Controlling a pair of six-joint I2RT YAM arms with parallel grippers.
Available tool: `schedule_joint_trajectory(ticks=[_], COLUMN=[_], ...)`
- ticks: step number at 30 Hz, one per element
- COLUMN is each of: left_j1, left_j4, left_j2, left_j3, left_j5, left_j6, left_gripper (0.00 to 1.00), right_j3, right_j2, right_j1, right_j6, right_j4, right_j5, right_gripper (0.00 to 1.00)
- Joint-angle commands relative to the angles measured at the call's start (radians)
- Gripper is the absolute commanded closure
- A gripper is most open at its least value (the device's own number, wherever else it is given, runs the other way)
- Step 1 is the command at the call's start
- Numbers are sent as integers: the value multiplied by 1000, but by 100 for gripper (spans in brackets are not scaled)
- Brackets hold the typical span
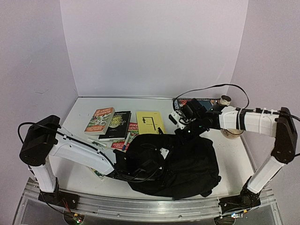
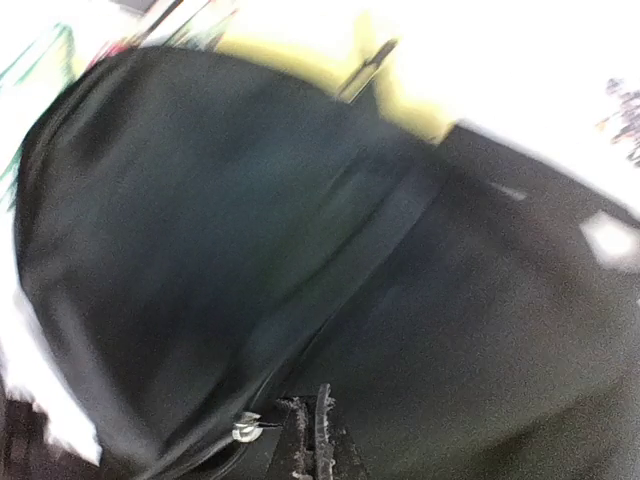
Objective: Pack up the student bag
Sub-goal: Unzip the lower front pocket of the student bag.
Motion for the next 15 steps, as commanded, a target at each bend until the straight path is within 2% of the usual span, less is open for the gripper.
schedule_joint_trajectory(ticks=[1, 6, 10, 12, 15], left_j1=[-54, -67, -65, -66, -62], left_j4=[-46, -54, -57, -75, -100], left_j2=[-81, -97, -103, -116, -140], left_j3=[-29, -49, -47, -46, -41], left_j5=[9, -15, -55, -82, -119], left_j6=[32, 26, 14, 9, 15], left_gripper=[100, 100, 100, 94, 71], right_j3=[128, 246, 281, 270, 249], right_j2=[112, 238, 269, 261, 236], right_j1=[-59, -90, -89, -89, -89], right_j6=[-32, -22, 1, 13, 27], right_j4=[50, 64, 62, 62, 58], right_j5=[117, 162, 25, -22, -67], right_gripper=[100, 100, 100, 100, 99])
